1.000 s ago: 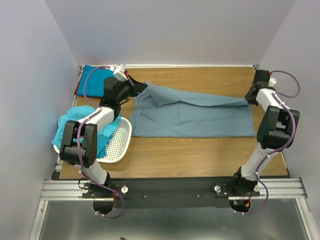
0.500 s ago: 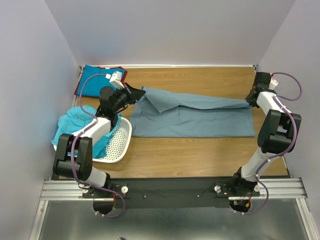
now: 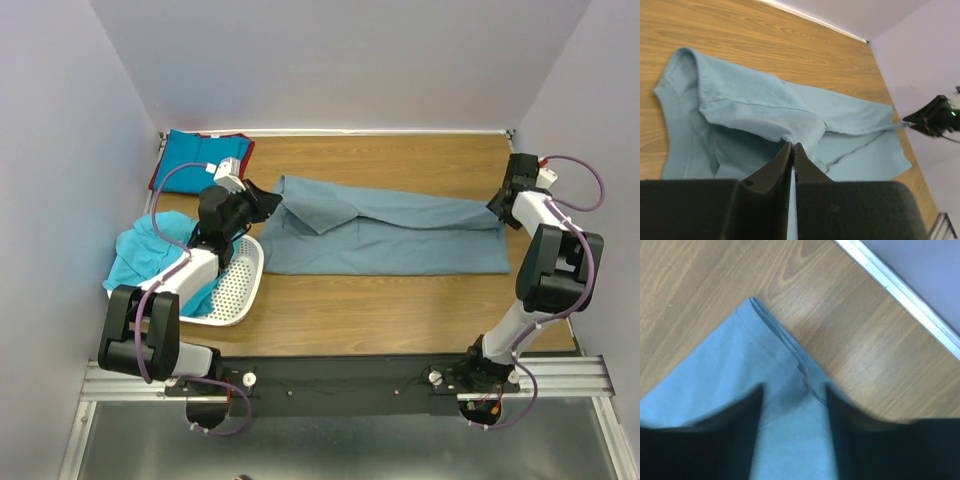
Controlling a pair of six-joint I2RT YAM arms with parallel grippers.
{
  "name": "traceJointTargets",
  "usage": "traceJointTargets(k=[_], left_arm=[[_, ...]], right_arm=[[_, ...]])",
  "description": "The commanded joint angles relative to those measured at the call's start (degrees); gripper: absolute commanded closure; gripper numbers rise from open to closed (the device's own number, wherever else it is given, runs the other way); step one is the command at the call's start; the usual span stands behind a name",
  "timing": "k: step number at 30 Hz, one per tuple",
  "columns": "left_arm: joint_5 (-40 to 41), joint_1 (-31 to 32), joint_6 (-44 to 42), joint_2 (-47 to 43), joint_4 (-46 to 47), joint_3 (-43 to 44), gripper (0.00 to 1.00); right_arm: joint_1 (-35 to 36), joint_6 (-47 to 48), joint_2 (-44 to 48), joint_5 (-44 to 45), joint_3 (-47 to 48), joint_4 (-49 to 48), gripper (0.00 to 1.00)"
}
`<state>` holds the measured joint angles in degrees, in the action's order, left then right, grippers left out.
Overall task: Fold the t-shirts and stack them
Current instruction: Fold the tshirt
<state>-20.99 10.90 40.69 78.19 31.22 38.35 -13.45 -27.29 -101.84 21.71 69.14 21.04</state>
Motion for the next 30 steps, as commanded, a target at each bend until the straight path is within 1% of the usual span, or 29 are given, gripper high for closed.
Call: traceJointTargets(k=[1,3,4,5,8,9,10,13,14,15,18,22,27,30], left_arm=[[9.5,0.2,-6.3,0.5,-5.8,0.9,0.76],[10.8,0.1,-8.5,1.2,-8.1,1.7,0.68],[12.3,0.2,-9.2,1.7,-8.8,2.4,0.61],[12.8,0.2,-9.9,1.9,-10.0,2.9,0.58],[13.8,0.4,-11.4,2.3,-11.1,4.0,0.56],[14.2,0.9,-12.0,2.3,-11.3,4.5,0.56],[14.4,1.3,-12.3,2.4,-11.3,4.8,0.55],[15.3,4.0,-13.6,3.3,-11.3,6.1,0.55],[15.4,4.7,-13.8,3.7,-11.4,6.6,0.55],[15.3,6.1,-13.9,4.2,-11.3,7.3,0.55],[14.6,7.5,-13.0,6.8,-10.6,8.1,0.53],[14.3,9.4,-12.5,8.8,-9.3,8.7,0.53],[13.5,11.0,-12.5,10.7,-8.7,9.5,0.53],[13.4,12.2,-12.6,10.8,-8.7,9.7,0.53]], right_arm=[[-0.2,-1.4,4.4,2.3,-1.5,-0.3,0.29],[0.3,-1.2,6.9,1.6,-2.9,-0.5,0.27],[0.8,-1.1,7.8,1.4,-3.4,-0.6,0.27],[2.1,-0.8,8.8,1.2,-4.9,-0.9,0.27],[4.3,-1.0,13.1,-2.4,-7.6,-2.8,0.27],[6.2,-1.4,15.3,-4.9,-10.0,-4.6,0.27],[9.0,-1.7,16.2,-5.6,-11.1,-5.4,0.27],[13.3,-2.3,17.6,-8.2,-14.4,-8.6,0.26],[16.1,-3.2,16.9,-10.4,-14.7,-9.1,0.26],[17.1,-3.6,16.3,-11.3,-15.0,-9.8,0.26],[19.4,-4.5,12.1,-12.8,-15.2,-10.6,0.26],[19.7,-4.6,6.8,-12.7,-15.0,-11.0,0.25],[19.6,-4.9,3.6,-10.3,-15.3,-11.0,0.24],[17.9,-5.2,2.2,-11.3,-15.6,-10.8,0.23]])
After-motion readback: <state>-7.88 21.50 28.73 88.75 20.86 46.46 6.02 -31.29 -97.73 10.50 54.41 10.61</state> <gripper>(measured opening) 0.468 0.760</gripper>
